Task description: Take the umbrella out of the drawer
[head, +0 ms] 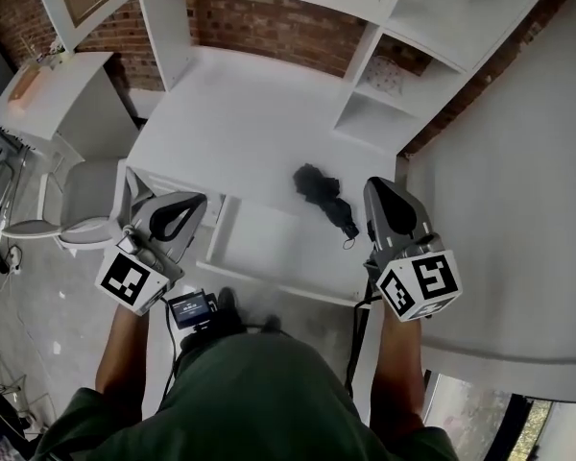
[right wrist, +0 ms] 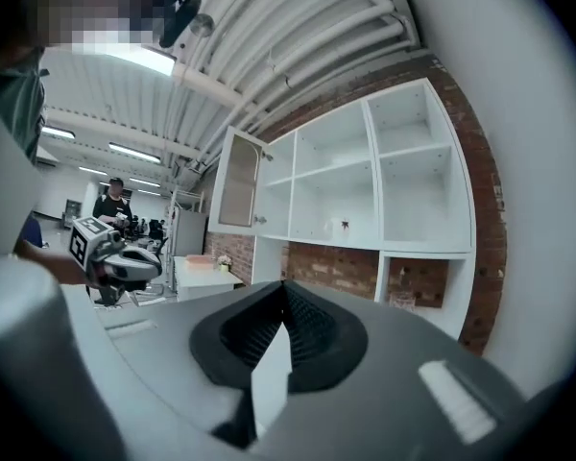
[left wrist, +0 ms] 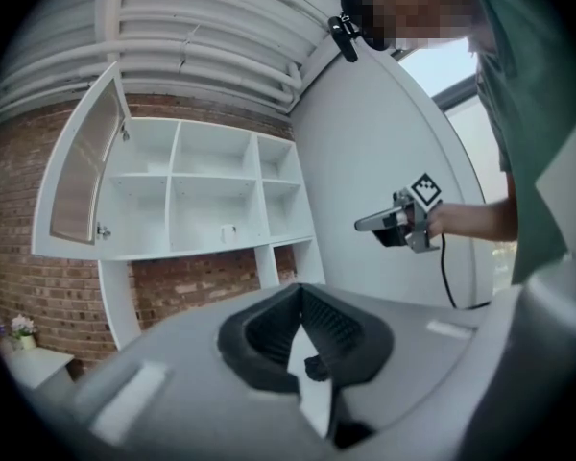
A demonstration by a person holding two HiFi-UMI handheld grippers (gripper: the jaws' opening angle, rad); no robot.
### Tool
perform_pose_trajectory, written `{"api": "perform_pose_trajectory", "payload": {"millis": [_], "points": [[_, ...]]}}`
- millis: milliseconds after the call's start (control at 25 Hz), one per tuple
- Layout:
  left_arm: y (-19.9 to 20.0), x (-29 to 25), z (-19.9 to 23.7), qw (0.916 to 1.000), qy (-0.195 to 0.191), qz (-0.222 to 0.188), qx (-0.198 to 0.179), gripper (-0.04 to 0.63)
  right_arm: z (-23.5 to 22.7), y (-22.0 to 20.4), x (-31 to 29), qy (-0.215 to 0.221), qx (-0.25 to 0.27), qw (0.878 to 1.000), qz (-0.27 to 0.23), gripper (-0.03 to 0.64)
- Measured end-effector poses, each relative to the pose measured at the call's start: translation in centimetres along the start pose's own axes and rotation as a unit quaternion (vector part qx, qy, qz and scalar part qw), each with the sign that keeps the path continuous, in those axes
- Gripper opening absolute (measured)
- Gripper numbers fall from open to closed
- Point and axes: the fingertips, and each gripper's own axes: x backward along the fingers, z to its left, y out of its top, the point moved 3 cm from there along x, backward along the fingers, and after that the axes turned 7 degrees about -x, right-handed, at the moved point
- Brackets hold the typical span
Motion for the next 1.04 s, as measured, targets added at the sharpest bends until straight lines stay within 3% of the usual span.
{"api": "perform_pose_trajectory", "payload": {"millis": [200, 440, 1040], "points": [[2.7, 1.0, -2.2, 0.9997, -0.016, -0.009, -0.013, 0.0, 3.2, 2.5, 4.8, 0.011, 0.026, 1.0, -0.011, 0.005], [4.4, 1.8, -4.0, 0.9992, -0.027, -0.017, -0.022, 0.0, 5.0, 2.0, 8.3, 0.003, 0.022, 1.0, -0.001, 0.005], [5.1, 3.3, -5.5, 0.9993, -0.025, -0.021, -0.018, 0.0, 5.7, 0.8, 10.9, -0.005, 0.013, 1.0, 0.015, 0.005]]}}
